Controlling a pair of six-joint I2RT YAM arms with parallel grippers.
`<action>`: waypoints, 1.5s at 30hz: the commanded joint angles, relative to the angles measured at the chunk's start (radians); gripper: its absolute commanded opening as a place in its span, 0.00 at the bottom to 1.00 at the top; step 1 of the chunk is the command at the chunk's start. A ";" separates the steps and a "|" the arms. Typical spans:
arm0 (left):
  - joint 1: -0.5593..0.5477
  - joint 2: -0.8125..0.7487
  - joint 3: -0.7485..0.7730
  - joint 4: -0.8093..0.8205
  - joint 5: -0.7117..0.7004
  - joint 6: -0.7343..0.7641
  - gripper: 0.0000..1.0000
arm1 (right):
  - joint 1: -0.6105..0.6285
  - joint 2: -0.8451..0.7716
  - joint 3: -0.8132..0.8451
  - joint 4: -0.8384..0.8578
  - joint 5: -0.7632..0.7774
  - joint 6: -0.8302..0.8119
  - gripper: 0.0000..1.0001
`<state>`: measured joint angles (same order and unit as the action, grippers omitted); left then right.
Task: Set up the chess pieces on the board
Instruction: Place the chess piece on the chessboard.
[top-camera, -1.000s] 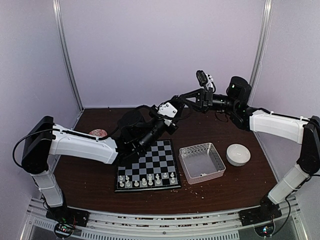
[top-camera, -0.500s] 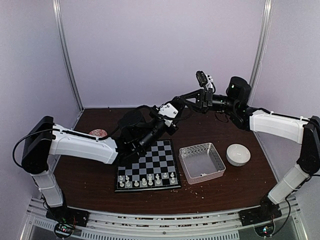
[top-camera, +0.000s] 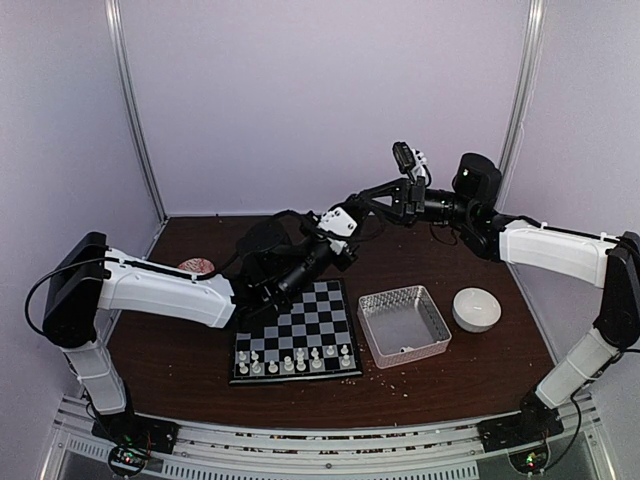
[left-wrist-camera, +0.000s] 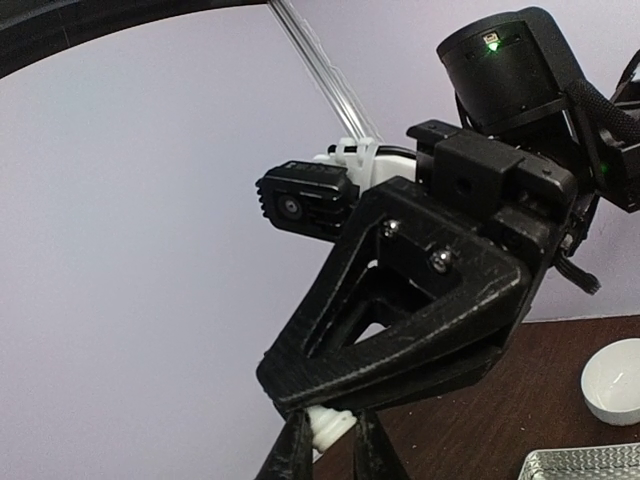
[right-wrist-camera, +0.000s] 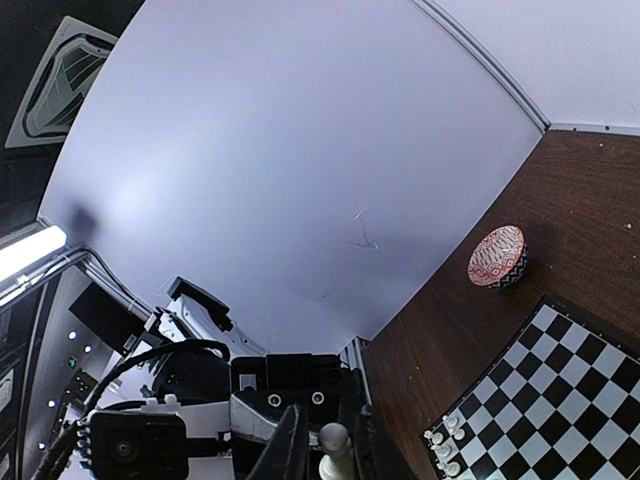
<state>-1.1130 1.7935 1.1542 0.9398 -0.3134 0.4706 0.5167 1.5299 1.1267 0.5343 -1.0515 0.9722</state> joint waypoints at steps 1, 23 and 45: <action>-0.002 -0.037 0.008 0.026 0.010 -0.004 0.10 | -0.002 -0.022 0.007 0.003 -0.023 -0.012 0.21; -0.023 -0.226 -0.257 -0.124 0.132 0.078 0.08 | -0.138 0.045 0.345 -1.070 -0.272 -0.950 0.50; -0.117 -0.238 -0.291 -0.254 0.132 0.180 0.08 | -0.008 0.344 0.724 -2.157 -0.251 -1.812 0.47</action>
<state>-1.2186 1.5669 0.8703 0.6750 -0.1963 0.6273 0.4919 1.9003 1.8454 -1.5879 -1.2522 -0.8272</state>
